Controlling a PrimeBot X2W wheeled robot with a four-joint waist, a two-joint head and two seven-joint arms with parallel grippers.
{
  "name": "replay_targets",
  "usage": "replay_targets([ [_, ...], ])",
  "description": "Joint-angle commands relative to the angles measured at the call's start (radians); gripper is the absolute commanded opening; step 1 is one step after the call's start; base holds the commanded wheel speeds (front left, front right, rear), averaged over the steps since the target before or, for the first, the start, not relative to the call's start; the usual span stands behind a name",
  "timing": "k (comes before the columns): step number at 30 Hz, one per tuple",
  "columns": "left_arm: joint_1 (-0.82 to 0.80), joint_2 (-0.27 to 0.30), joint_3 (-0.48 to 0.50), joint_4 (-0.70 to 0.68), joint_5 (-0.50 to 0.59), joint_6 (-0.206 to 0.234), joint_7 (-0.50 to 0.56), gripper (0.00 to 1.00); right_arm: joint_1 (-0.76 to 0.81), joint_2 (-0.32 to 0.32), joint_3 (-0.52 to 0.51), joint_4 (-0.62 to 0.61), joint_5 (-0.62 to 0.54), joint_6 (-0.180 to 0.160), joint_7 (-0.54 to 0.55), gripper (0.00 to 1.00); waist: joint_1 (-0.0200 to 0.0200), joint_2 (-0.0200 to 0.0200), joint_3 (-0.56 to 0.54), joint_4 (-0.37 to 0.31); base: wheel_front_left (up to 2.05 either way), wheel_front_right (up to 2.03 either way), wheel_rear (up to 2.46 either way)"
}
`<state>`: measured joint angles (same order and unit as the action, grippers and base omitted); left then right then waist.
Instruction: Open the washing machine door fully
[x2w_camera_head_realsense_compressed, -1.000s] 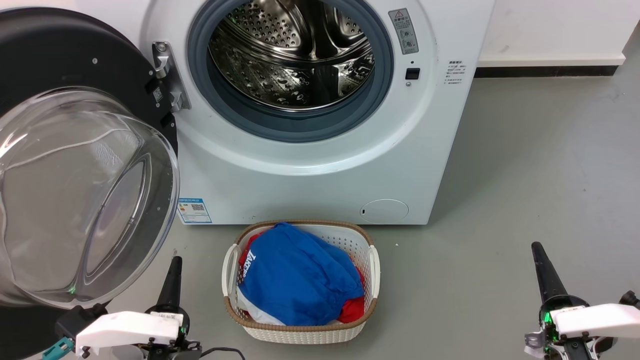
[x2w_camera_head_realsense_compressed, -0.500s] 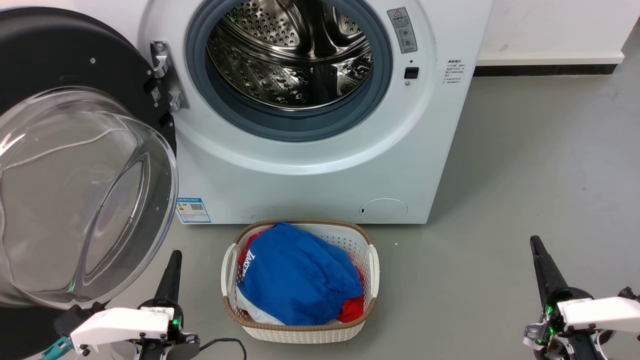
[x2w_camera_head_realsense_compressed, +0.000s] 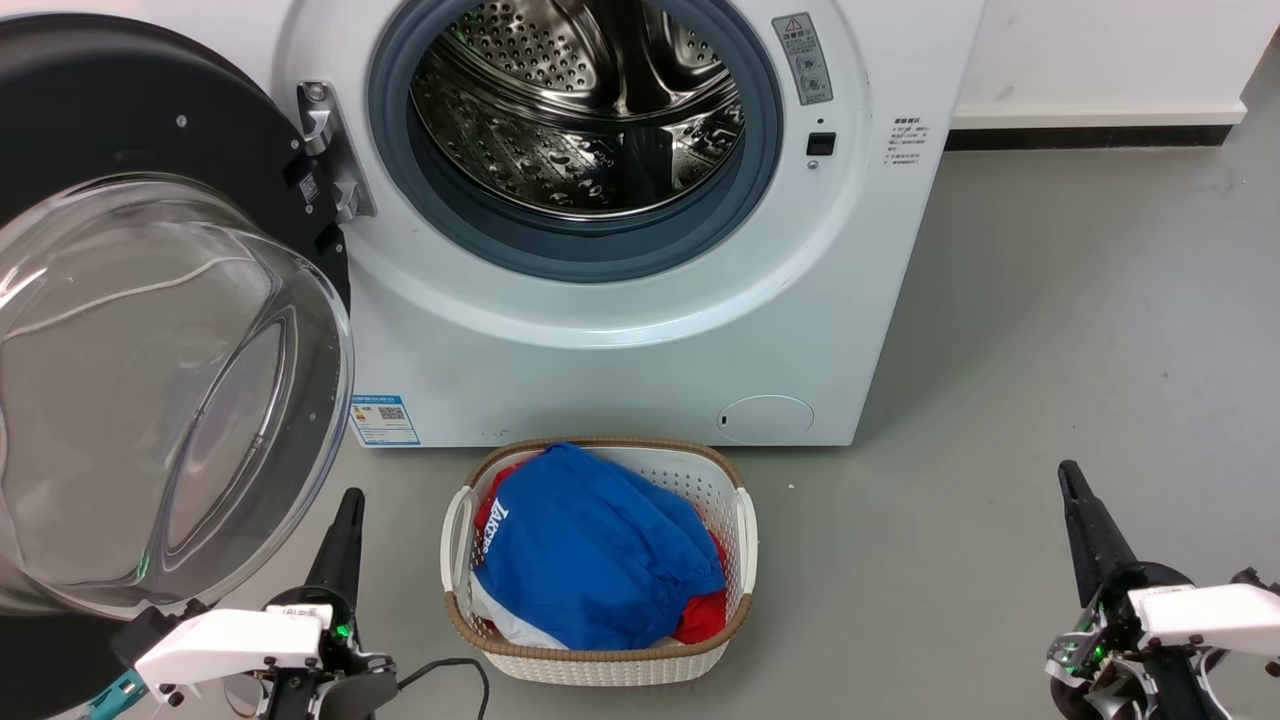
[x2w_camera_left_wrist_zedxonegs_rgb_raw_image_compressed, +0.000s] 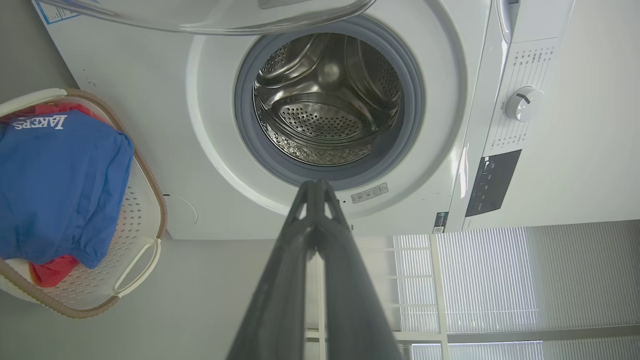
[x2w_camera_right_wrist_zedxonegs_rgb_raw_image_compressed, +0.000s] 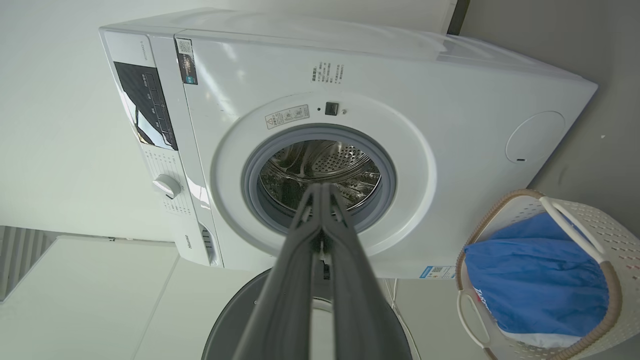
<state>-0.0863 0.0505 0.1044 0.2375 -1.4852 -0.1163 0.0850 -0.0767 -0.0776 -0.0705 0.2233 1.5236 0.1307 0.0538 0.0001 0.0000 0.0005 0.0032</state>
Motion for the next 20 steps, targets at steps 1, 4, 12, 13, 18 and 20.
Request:
replay_targets([
  [1, -0.017, 0.0, 0.005, 0.001, -0.026, -0.007, 0.008, 0.0, -0.017, 0.0, -0.002, 0.003, 0.025, 0.0, 0.007, 0.0, -0.0001, 0.0, 0.0, 0.0, 0.0, 0.0, 0.0],
  [4, -0.02, 0.0, 0.006, 0.003, -0.048, -0.01, 0.012, 0.0, -0.021, 0.0, -0.004, 0.008, 0.046, 0.0, 0.014, 0.0, -0.0001, 0.0, 0.001, -0.001, 0.0, 0.0, 0.0],
  [12, -0.026, -0.001, 0.011, 0.008, -0.107, -0.014, 0.027, 0.0, -0.034, 0.002, -0.008, 0.018, 0.1, 0.0, 0.029, 0.0, -0.0001, 0.0, 0.002, -0.003, 0.0, 0.0, 0.0],
  [13, -0.026, -0.001, 0.011, 0.008, -0.107, -0.014, 0.027, 0.0, -0.034, 0.002, -0.008, 0.018, 0.1, 0.0, 0.029, 0.0, -0.0001, 0.0, 0.002, -0.003, 0.0, 0.0, 0.0],
  [18, -0.027, -0.001, 0.012, 0.009, -0.128, -0.017, 0.032, 0.0, -0.036, 0.004, -0.011, 0.022, 0.118, 0.0, 0.035, 0.0, -0.0001, 0.0, 0.003, -0.003, 0.0, 0.0, 0.0],
  [20, -0.027, -0.001, 0.012, 0.009, -0.128, -0.017, 0.032, 0.0, -0.036, 0.005, -0.011, 0.022, 0.117, 0.0, 0.036, 0.0, -0.0001, 0.0, 0.003, -0.003, 0.0, 0.0, 0.0],
])
